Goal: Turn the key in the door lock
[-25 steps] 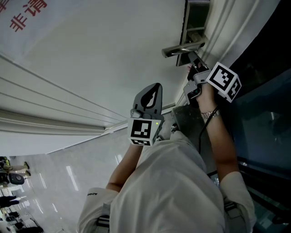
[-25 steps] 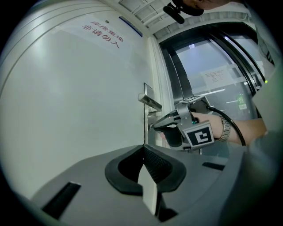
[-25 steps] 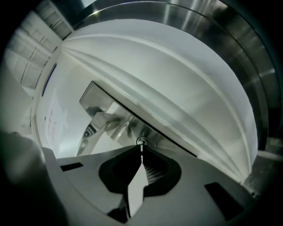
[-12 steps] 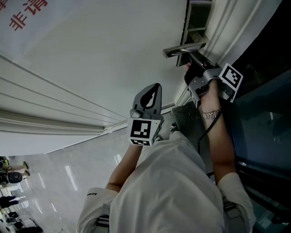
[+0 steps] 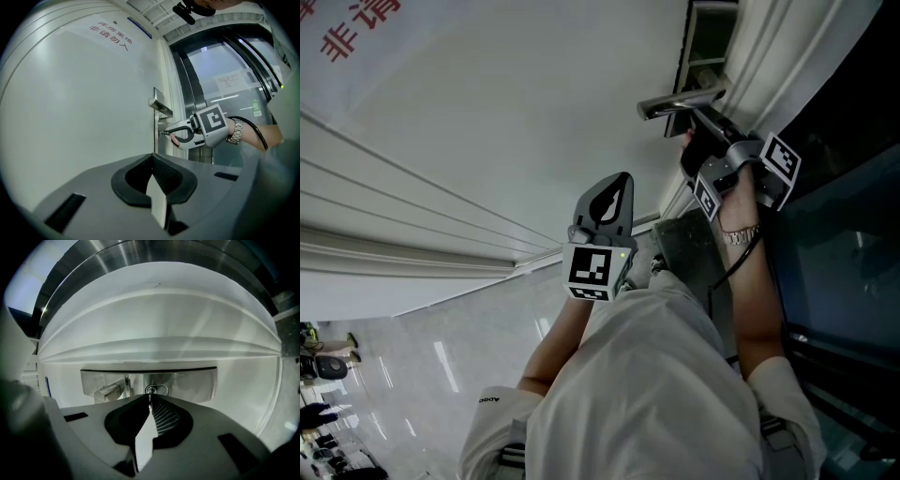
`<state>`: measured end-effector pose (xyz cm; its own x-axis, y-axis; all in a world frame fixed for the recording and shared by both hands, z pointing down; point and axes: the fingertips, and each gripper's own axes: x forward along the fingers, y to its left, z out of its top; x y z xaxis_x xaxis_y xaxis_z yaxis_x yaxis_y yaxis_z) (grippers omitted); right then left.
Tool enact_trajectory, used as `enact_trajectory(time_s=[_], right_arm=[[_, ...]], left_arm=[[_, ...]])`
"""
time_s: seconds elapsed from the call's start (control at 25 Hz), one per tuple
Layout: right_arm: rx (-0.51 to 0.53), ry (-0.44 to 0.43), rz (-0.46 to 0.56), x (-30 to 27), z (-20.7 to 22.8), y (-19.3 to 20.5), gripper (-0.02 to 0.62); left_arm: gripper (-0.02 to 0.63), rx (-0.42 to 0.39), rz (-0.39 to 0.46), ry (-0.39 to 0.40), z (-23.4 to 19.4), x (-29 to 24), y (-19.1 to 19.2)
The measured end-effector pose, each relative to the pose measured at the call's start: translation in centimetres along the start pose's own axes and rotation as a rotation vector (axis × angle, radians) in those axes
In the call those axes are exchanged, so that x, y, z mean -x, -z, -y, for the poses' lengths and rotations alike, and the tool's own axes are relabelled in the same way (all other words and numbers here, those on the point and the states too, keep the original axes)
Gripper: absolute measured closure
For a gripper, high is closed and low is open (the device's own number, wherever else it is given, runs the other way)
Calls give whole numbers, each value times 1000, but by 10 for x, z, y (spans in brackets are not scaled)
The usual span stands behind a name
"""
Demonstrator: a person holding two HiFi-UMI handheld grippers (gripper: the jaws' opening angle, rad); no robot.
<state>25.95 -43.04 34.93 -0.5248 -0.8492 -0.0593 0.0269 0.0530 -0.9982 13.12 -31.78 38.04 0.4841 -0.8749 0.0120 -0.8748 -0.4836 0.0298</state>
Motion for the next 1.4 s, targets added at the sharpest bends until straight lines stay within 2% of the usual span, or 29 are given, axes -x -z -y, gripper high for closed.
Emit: enact_trajectory(time_s=[0.16, 0.24, 0.36, 0.64, 1.0, 1.08, 1.16, 1.24, 1.4], right_arm=[[91, -8, -47, 1, -2, 7, 578], [149, -14, -78, 2, -4, 14, 526], [293, 6, -118, 7, -4, 24, 477], [641, 126, -157, 19, 4, 29, 462], [1483, 363, -61, 32, -8, 17, 462], [1670, 413, -71, 31, -8, 17, 462], [1807, 444, -106, 28, -5, 19, 462], [1901, 469, -117, 25, -3, 20, 462], [2137, 542, -68, 24, -9, 18, 462]], left_arm=[[598, -2, -1, 4, 2, -1, 0], [597, -4, -1, 9, 4, -2, 1], [598, -4, -2, 16, 8, -3, 1], [597, -12, -5, 24, 15, -2, 1], [597, -26, -8, 37, 23, -2, 1], [597, -29, -9, 42, 25, -3, 2], [598, -32, -11, 44, 26, -4, 3], [597, -32, -12, 43, 26, -4, 4], [598, -31, -11, 38, 25, -4, 3]])
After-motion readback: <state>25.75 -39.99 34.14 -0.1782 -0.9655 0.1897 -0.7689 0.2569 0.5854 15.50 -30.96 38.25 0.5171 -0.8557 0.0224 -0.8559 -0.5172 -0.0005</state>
